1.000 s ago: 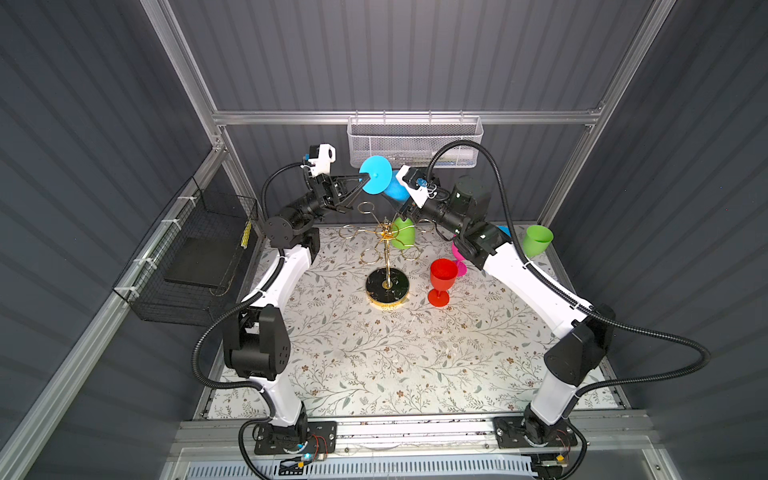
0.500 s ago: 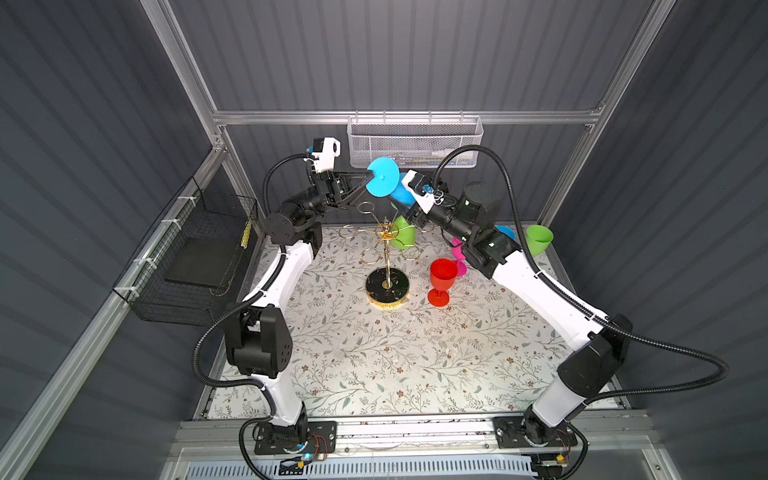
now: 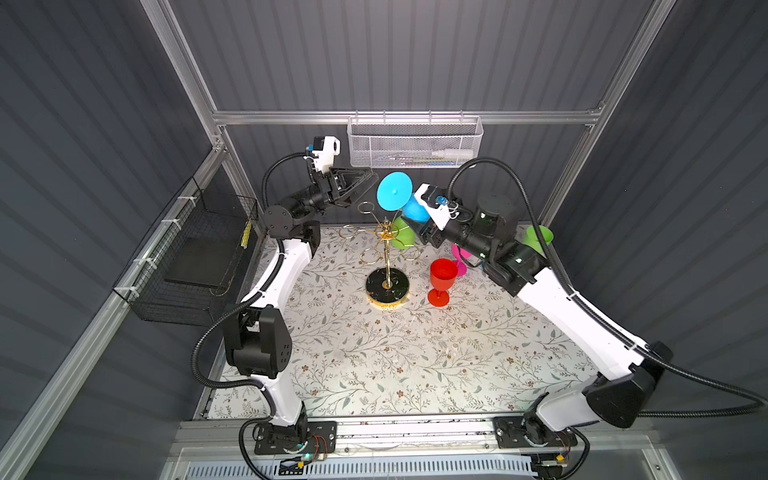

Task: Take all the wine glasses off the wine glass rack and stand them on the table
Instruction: 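Close the right gripper on the blue glass's bowl beside the left gripper, then open the left gripper off the foot while the right gripper holds the bowl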

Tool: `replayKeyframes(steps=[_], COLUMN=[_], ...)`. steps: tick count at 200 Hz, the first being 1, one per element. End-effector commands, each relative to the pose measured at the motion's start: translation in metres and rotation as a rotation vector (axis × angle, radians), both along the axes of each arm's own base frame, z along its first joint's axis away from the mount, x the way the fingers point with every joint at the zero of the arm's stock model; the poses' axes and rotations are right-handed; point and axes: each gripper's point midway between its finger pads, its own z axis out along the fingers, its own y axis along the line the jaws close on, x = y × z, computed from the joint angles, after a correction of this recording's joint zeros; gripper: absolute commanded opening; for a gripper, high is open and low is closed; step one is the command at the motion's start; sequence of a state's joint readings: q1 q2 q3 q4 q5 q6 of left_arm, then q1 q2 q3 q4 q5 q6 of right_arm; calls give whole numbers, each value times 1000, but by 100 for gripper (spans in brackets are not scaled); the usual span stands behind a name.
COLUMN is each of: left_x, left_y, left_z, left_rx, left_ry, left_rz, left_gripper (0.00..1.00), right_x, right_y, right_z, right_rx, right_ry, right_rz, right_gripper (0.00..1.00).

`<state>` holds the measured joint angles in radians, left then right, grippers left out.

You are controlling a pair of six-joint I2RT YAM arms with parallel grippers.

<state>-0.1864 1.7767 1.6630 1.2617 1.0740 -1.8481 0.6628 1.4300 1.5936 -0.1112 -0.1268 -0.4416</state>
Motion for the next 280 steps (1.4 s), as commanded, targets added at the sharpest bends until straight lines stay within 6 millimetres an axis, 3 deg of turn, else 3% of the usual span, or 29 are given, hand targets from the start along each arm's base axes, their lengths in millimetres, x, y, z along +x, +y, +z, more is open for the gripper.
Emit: replayKeyframes(steps=[1,45,82,117,127,132,179,280], left_x=[5,35,17,4,1,1,-19,-19], left_y=[0,6,-3,-11,-13,-15,-29,-63], left_z=[-8,-44,-44,-58,-55,-69,-76,-81], left_rx=[104,365,415,496,488,498,470,477], left_ry=[-169,-414,-710,-1031,-1078,-1068,-1289,-1370], left_rz=[162,542,603,689,688,668,633,594], left_gripper=[51,56,54,54,53,53,56,55], right_x=[-27,-62,-67,-65,-62,-61,-51,-41], right_y=[-29,-69,-79,-72,-70,-68,-57,-34], right_z=[-6,-37,-65,-71,-74,-75,-82,-97], right_rx=[22,13,-7,31,26,22,25,28], right_ry=[182,462,602,672,690,699,743,816], right_rz=[-53,-153,-201,-164,-165,-163,-142,-87], right_gripper=[35,35,34,35,35,35,34,32])
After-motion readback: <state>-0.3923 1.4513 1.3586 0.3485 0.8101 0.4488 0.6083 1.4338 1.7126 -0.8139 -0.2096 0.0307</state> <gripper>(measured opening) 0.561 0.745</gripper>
